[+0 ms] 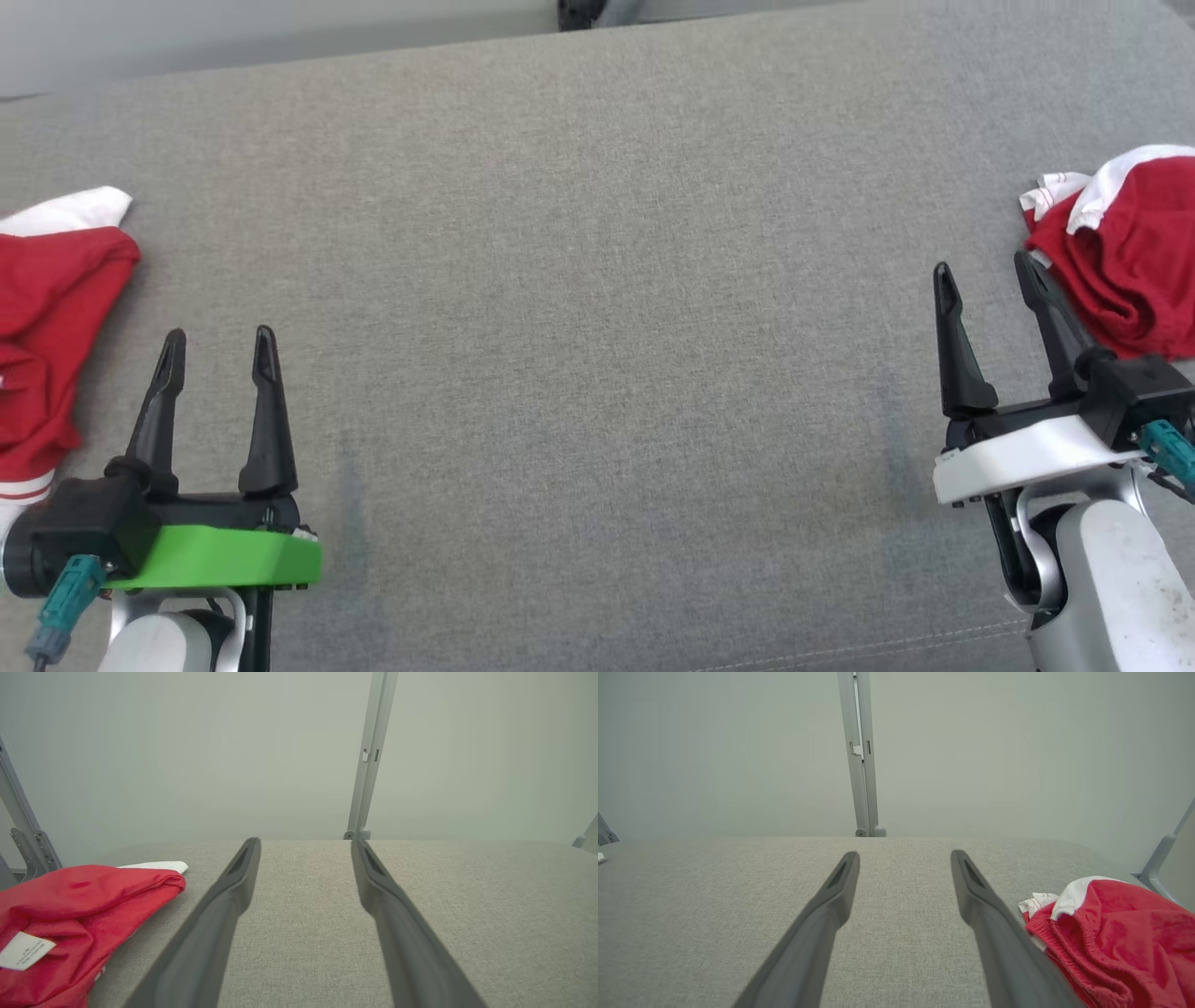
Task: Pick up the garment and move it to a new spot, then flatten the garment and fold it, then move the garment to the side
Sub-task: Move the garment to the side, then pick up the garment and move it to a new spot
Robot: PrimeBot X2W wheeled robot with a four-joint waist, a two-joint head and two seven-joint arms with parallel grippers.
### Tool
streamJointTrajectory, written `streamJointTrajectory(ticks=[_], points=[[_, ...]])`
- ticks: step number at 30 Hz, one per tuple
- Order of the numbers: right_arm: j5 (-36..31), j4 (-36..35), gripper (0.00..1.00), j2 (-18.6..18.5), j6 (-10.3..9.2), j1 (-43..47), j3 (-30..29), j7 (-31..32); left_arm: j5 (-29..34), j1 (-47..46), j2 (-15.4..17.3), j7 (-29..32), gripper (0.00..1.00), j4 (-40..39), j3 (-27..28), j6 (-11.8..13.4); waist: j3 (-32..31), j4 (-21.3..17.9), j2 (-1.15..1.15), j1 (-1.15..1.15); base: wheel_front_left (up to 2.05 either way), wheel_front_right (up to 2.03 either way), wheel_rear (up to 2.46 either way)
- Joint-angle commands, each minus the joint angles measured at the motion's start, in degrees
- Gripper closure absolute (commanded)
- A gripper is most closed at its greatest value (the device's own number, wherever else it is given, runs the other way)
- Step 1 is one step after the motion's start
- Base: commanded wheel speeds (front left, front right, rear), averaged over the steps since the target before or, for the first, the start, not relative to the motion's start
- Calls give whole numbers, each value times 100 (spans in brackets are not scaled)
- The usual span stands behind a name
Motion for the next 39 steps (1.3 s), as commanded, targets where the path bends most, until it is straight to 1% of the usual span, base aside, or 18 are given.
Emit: streamJointTrajectory(ticks=[1,8,16,25,32,39], points=[[22,12,0,0,-8,133,6,31,12,122,-7,-17,0,25,-23,-3,-373,272,0,0,0,0,0],[34,29,0,19,-8,500,-57,6,32,366,-7,50,0,115,-168,-5,-751,245,0,0,0,0,0],[132,-180,0,83,-8,889,-84,-19,35,616,41,165,0,70,-268,54,-1050,179,0,0,0,0,0],[182,-345,0,159,-8,1105,-143,-27,-9,697,111,252,0,56,-286,71,-1135,123,0,0,0,0,0],[178,-343,0,172,-8,1149,-179,-40,-17,699,118,301,0,25,-313,119,-1130,143,0,0,0,0,0],[161,-313,0,183,-8,1168,-190,-61,-39,656,123,304,0,49,-348,107,-1117,181,0,0,0,0,0]])
